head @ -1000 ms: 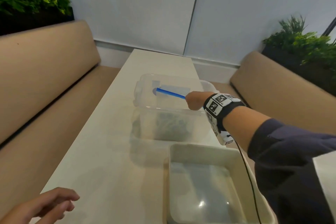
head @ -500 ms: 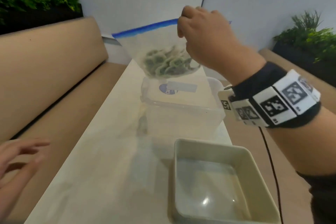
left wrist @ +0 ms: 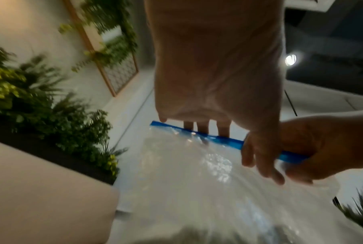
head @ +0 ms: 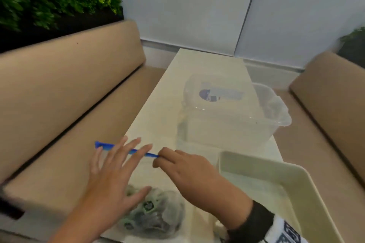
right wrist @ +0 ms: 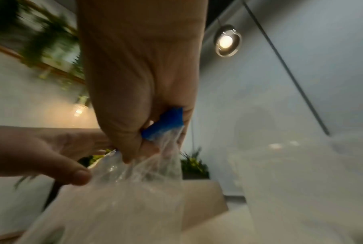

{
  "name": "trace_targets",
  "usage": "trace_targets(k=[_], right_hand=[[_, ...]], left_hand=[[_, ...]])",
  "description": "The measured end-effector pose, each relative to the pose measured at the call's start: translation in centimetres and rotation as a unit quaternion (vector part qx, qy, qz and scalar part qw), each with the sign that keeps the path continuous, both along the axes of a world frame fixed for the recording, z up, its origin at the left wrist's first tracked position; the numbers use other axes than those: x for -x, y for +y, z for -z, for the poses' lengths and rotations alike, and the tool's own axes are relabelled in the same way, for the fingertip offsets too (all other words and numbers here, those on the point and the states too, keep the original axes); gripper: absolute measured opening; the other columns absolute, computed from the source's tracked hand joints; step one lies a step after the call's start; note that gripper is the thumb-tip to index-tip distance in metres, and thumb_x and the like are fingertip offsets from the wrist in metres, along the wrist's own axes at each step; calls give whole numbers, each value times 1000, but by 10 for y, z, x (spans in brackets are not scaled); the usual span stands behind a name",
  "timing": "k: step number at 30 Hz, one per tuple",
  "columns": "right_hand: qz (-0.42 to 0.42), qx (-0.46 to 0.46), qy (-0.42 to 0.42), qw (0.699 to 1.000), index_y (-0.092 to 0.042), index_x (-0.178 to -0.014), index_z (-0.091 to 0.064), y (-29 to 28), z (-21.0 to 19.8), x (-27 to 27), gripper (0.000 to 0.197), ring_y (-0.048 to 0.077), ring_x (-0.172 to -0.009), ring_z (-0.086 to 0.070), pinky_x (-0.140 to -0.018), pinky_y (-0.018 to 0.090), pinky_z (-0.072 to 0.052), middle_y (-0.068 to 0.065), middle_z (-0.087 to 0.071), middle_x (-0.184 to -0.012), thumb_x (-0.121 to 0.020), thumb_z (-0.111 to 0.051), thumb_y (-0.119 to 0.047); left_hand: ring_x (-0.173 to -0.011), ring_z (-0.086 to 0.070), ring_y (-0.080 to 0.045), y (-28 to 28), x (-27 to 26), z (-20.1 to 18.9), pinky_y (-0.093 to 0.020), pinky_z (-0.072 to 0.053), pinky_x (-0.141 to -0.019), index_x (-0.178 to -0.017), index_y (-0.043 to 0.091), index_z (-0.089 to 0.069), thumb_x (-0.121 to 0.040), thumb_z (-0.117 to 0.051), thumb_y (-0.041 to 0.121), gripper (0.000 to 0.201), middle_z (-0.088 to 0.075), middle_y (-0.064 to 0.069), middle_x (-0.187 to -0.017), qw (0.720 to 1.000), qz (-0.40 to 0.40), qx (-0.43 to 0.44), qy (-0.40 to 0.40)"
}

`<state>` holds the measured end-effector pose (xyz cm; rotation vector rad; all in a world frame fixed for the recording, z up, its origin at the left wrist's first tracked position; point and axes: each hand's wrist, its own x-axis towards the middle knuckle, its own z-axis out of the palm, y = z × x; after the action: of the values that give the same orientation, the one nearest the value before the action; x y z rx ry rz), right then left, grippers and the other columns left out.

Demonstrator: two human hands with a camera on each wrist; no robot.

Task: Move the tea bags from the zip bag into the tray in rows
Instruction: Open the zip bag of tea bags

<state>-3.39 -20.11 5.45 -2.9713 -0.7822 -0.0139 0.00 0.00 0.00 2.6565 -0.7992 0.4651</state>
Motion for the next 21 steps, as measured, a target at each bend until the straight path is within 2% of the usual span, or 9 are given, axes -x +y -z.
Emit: trace_targets(k=[1,3,5,8,9,12,14,18,21], right_hand=[[16,-38,25,999,-20,-128,-43,-3,10,1,49,25,-97,-53,-60,37,-42,0,-43,-124,-85,-29,-1],[68,-129,35,989,-32,-124,-41,-12,26,3,55,23,-95,-55,-71,37,-46,-5,-45,-122,-83,-39,5],[139,-227,-3,964,-38,-113,-43,-23,34,6,44,18,-88,-59,-75,33,-49,-8,-55,-110,-86,-48,-3],[217,-279,-73,932,-29,-95,-59,-41,37,10,12,7,-74,-56,-65,14,-42,-14,-59,-83,-88,-61,-20],[230,-291,-76,926,-27,-91,-63,-44,35,11,7,7,-72,-56,-63,12,-40,-15,-59,-77,-87,-63,-22],[241,-327,-51,912,-24,-92,-69,-41,26,13,10,8,-72,-59,-66,16,-46,-13,-62,-74,-87,-64,-18],[243,-345,-39,906,-21,-96,-67,-36,21,15,12,8,-72,-62,-70,20,-50,-11,-64,-77,-87,-62,-14],[270,-357,-19,894,-21,-102,-53,-35,15,14,17,6,-76,-63,-73,21,-51,-11,-64,-80,-89,-60,-14],[267,-348,-29,898,-19,-94,-58,-34,13,13,9,9,-72,-65,-70,24,-52,-6,-67,-77,-88,-64,-16]], left_hand=[[-115,-46,-8,-8,-1,7,-41,-23,-96,-128,40,-45,-75,-45,56,55,-57,12,-118,1000,15,-4,-26],[-86,-50,1,-9,-7,13,-29,-22,-85,-109,42,-51,-83,-42,45,27,-61,21,-89,999,5,28,-32],[-75,-47,1,-7,-11,5,-27,-21,-76,-95,39,-54,-86,-43,39,14,-60,21,-77,995,-17,83,-51],[-74,-50,-1,-9,-12,-6,-27,-22,-76,-89,34,-58,-85,-44,34,15,-62,19,-77,991,-27,112,-67],[-76,-51,-3,-12,-11,-8,-27,-22,-78,-90,34,-59,-83,-44,33,17,-62,19,-80,991,-21,113,-66],[-86,-53,-2,-36,-7,-13,-29,-26,-90,-102,36,-59,-80,-47,41,26,-63,21,-93,993,41,100,-42],[-87,-59,-5,-58,-4,-14,-30,-31,-92,-110,34,-61,-84,-47,49,33,-66,19,-97,991,101,79,-35],[-71,-63,-9,-85,-8,-21,-27,-41,-77,-106,25,-69,-87,-48,47,35,-70,14,-82,985,132,99,-43],[-60,-57,-12,-89,-13,-23,-26,-39,-65,-90,23,-71,-87,-51,41,28,-66,12,-69,979,152,115,-65]])
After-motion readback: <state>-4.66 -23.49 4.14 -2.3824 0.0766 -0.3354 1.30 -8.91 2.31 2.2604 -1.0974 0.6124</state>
